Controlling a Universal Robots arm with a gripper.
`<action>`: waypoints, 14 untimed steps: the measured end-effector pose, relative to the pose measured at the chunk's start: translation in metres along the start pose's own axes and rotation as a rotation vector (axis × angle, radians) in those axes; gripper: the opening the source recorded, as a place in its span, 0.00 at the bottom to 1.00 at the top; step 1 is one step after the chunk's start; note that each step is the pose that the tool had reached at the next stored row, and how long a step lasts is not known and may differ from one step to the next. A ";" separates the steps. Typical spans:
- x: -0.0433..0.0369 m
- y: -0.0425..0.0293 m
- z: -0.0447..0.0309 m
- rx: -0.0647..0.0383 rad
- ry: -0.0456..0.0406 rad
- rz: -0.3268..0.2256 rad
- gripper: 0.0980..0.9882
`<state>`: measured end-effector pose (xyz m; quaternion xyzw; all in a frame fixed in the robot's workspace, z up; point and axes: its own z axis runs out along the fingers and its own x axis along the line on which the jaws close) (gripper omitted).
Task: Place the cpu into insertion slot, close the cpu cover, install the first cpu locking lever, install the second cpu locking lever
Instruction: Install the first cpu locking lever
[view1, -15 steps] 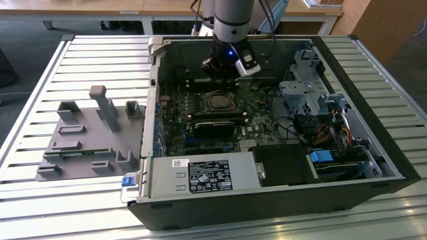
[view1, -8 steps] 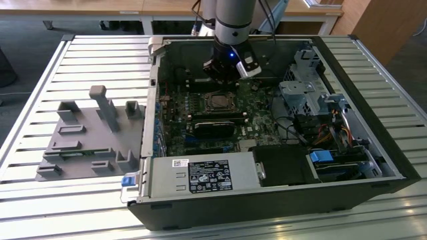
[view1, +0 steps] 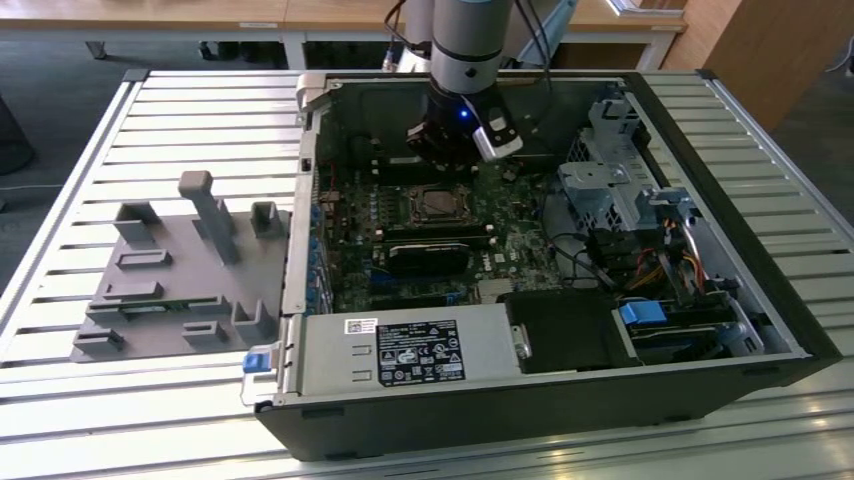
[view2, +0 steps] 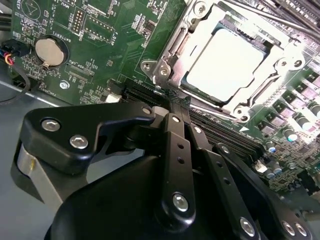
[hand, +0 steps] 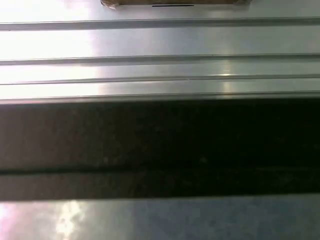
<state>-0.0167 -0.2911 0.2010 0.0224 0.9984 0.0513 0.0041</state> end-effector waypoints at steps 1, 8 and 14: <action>0.0000 -0.0002 0.0015 0.001 0.0000 0.000 0.01; 0.0000 -0.0002 0.0020 0.002 0.0000 0.000 0.01; 0.0000 0.0000 0.0007 0.002 0.0000 0.000 0.01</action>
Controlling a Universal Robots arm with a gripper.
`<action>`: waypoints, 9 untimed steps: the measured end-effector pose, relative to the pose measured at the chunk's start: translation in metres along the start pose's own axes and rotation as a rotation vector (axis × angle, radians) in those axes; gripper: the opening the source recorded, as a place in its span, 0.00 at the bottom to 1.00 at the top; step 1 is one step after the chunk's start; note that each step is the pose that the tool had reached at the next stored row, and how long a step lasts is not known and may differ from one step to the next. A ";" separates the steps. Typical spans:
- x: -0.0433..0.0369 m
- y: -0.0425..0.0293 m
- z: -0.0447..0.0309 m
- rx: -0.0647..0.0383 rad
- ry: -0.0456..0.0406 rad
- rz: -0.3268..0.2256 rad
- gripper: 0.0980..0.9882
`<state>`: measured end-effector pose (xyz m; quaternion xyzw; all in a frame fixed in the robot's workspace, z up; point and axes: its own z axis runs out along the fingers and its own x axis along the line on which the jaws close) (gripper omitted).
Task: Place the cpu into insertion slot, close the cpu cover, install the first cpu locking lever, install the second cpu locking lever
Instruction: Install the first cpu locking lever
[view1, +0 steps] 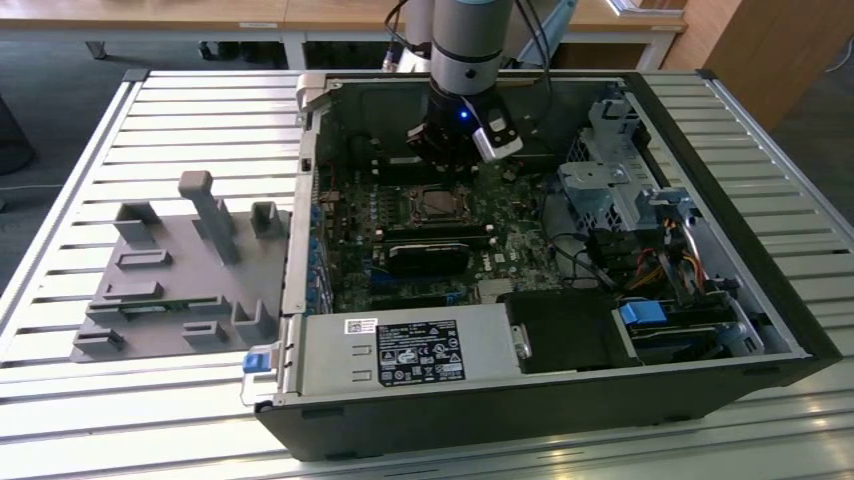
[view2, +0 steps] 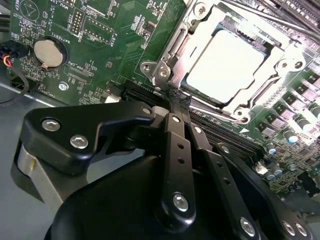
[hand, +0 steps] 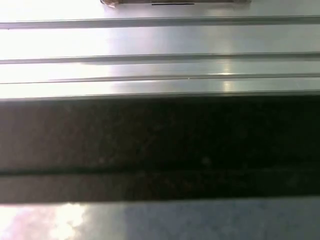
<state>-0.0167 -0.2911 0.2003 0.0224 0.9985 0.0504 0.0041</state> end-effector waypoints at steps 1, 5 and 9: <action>0.0000 0.0000 0.0001 0.001 0.0000 0.000 0.01; 0.0000 -0.0002 0.0016 0.006 0.0000 0.000 0.01; 0.0000 -0.0003 0.0028 0.008 -0.0002 0.000 0.01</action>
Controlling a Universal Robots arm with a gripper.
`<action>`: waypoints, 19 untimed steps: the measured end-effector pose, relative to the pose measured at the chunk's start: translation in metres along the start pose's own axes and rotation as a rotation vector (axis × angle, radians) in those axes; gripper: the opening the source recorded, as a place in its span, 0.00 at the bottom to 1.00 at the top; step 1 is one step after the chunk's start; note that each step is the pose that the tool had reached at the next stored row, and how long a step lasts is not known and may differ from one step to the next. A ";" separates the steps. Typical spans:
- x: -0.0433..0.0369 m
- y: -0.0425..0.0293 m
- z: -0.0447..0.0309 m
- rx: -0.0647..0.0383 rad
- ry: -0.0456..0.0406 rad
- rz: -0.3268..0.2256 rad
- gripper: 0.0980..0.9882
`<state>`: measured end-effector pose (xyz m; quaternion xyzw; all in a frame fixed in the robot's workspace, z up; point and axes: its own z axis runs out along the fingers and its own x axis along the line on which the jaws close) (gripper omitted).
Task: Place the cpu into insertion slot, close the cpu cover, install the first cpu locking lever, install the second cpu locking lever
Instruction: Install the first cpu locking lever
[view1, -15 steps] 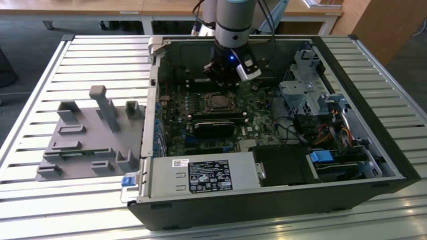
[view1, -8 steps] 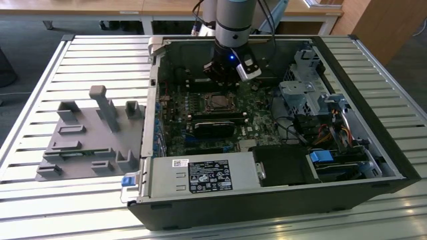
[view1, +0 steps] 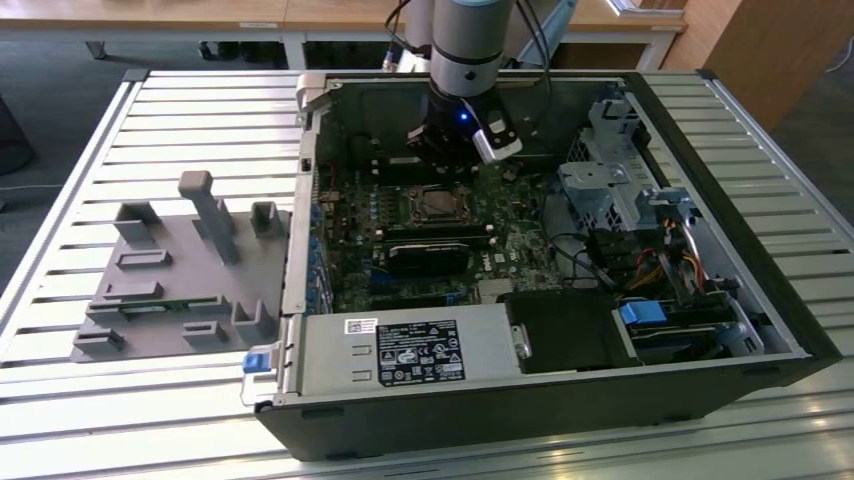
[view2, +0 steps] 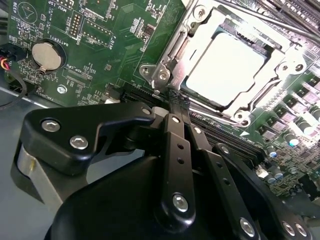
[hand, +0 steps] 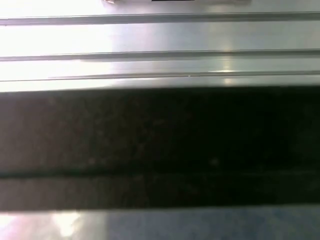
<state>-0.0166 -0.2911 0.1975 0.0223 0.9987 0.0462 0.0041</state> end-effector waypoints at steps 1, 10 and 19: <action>0.0000 0.0000 0.0000 0.000 0.0000 0.000 0.01; -0.0001 0.0003 -0.0028 0.003 -0.0003 0.000 0.01; -0.0001 0.0000 0.0006 0.015 -0.0006 0.000 0.01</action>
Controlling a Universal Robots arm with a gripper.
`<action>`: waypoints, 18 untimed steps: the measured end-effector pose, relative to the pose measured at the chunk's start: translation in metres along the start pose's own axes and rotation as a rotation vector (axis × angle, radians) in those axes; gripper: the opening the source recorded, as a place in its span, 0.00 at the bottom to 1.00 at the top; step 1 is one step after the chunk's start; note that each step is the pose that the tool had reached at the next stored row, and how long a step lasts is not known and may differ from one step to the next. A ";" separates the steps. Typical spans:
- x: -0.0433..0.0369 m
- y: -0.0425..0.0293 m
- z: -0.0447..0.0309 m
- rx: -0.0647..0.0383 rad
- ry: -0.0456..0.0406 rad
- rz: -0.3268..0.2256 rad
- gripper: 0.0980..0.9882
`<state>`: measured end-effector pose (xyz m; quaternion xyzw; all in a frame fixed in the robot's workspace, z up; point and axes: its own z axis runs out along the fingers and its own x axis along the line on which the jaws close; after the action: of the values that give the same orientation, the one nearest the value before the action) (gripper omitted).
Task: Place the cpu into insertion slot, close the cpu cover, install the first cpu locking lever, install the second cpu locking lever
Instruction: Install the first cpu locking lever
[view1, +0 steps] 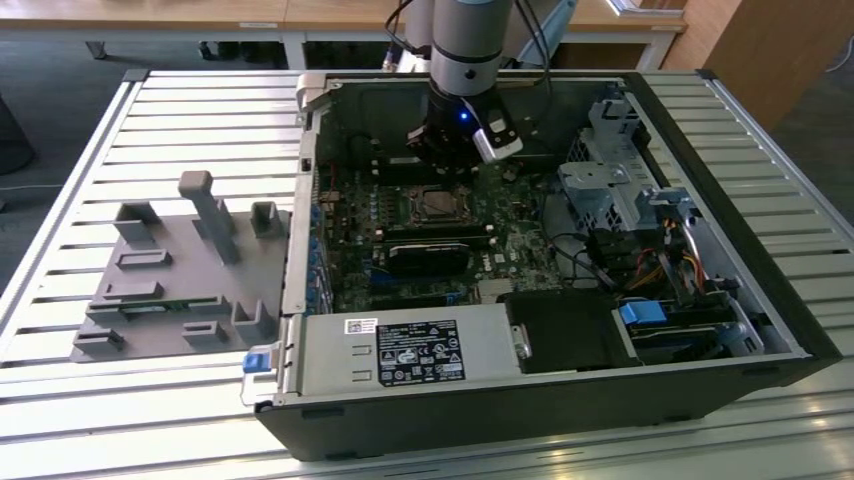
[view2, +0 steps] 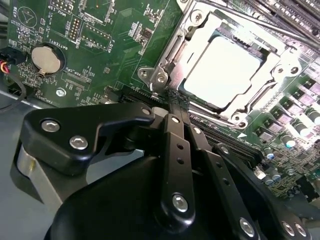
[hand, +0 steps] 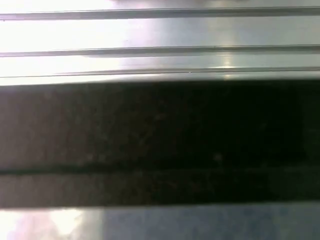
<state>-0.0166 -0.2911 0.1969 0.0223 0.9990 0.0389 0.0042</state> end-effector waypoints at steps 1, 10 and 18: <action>-0.0002 0.0003 0.0008 -0.002 -0.0016 0.000 0.01; -0.0002 0.0002 -0.0024 0.000 -0.0001 0.000 0.01; -0.0001 0.0002 -0.0017 0.020 -0.0007 0.000 0.01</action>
<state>-0.0164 -0.2910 0.1986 0.0223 0.9993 0.0291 0.0044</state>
